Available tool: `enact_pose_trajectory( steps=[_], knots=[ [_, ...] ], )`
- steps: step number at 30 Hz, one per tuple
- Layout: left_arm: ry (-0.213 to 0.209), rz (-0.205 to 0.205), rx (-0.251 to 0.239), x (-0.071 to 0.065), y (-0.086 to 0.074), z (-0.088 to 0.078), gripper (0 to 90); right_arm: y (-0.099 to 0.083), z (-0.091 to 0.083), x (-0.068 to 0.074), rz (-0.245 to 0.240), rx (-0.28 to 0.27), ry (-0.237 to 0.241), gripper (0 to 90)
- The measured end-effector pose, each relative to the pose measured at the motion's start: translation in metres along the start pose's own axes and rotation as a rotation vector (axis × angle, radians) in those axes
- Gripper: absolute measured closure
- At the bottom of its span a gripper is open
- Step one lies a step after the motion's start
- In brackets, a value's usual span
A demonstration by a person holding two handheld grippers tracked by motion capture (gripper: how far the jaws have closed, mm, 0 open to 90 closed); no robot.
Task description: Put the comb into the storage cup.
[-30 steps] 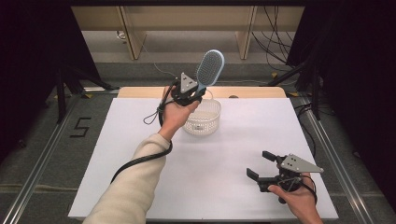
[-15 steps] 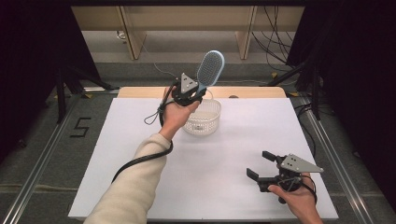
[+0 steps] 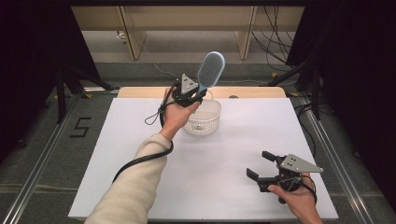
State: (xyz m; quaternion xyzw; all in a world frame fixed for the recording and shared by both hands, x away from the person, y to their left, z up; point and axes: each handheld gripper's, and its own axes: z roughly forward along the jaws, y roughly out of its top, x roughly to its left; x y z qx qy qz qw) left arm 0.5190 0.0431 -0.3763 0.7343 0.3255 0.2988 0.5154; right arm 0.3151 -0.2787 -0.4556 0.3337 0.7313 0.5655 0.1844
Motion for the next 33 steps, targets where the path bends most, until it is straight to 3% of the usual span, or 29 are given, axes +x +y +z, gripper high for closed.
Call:
enact_pose_trajectory(
  steps=[33],
  knots=[
    [-0.012,-0.006,0.004,-0.0005,-0.0089,0.0036,69.8,0.0001,-0.0001,0.0003,-0.002,0.002,0.0,8.2]
  ],
)
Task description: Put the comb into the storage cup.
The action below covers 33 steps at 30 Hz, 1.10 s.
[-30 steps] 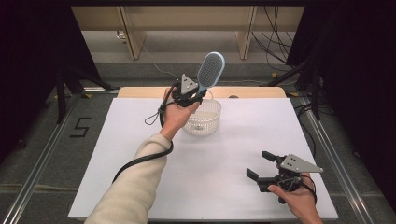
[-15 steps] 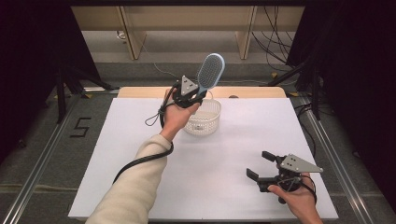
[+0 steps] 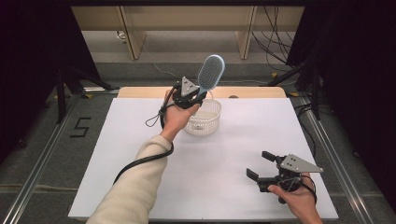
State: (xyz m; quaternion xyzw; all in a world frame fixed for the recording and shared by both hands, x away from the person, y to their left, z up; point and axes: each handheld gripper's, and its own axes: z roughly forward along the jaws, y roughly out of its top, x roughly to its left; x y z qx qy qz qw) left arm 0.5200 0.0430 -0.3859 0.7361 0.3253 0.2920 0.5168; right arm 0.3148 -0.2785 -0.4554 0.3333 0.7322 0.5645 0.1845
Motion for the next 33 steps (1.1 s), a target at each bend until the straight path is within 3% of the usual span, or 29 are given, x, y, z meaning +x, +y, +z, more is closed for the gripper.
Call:
enact_pose_trajectory(
  steps=[33],
  knots=[
    [-0.008,-0.003,-0.002,-0.0005,-0.0078,0.003,69.8,-0.0001,-0.0001,0.0001,0.0,0.002,0.0,8.2]
  ],
)
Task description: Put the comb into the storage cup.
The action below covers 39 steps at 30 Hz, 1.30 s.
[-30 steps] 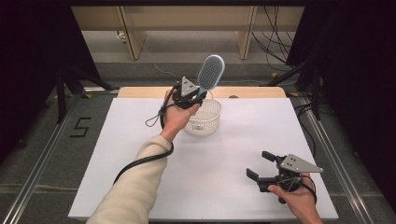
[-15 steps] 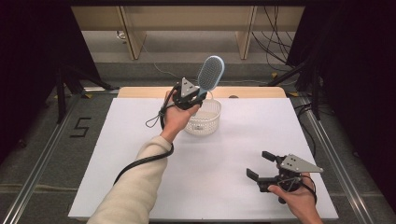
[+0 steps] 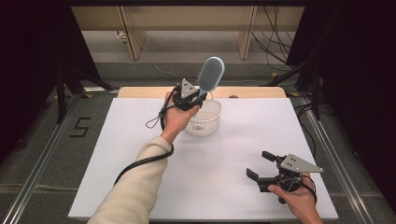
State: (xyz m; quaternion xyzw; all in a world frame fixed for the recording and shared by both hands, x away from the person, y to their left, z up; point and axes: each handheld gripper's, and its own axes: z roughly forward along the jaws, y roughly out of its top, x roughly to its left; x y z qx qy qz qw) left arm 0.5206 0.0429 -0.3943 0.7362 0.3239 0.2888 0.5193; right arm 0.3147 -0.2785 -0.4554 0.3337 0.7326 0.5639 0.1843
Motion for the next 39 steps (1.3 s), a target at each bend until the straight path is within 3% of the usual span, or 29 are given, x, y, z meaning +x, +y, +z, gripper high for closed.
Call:
enact_pose_trajectory(
  steps=[39],
  knots=[
    [-0.017,0.004,0.015,-0.0046,-0.0074,0.0028,69.7,0.0,0.0004,0.0004,0.0,0.0,0.0,8.2]
  ],
)
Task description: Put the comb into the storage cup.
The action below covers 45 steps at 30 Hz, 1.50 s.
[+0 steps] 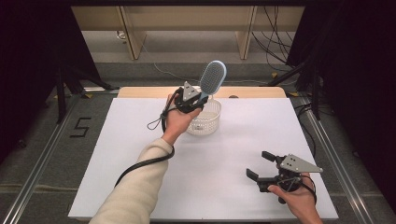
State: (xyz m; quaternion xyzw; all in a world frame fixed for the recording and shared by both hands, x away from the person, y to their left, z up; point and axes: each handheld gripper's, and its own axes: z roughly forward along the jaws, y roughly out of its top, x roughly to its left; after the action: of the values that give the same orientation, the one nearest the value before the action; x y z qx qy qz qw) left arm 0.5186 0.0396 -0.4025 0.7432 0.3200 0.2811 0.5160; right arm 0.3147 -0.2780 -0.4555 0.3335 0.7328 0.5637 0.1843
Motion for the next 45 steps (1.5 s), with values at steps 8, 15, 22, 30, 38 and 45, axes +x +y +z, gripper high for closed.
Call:
enact_pose_trajectory(
  steps=[8,15,22,30,38,45],
  knots=[
    [0.0,0.0,0.003,-0.001,-0.002,0.0,69.7,0.0,0.0,0.0,0.0,-0.001,0.0,8.2],
    [0.002,-0.002,0.007,-0.001,-0.004,0.001,69.7,0.0,0.0,0.0,0.0,0.0,-0.001,8.1],
    [0.003,0.005,0.009,-0.002,-0.005,0.002,69.7,0.0,0.0,0.0,-0.001,-0.002,-0.001,8.1],
    [-0.003,0.012,0.019,-0.004,-0.006,0.004,69.7,0.0,0.0,0.0,0.0,-0.002,-0.001,8.2],
    [-0.006,0.011,0.021,-0.004,-0.009,0.005,69.7,0.0,0.0,0.0,0.0,-0.002,-0.001,8.2],
    [-0.01,0.009,0.025,-0.006,-0.011,0.006,69.6,0.0,0.0,0.0,0.001,-0.001,0.001,8.1]
  ],
)
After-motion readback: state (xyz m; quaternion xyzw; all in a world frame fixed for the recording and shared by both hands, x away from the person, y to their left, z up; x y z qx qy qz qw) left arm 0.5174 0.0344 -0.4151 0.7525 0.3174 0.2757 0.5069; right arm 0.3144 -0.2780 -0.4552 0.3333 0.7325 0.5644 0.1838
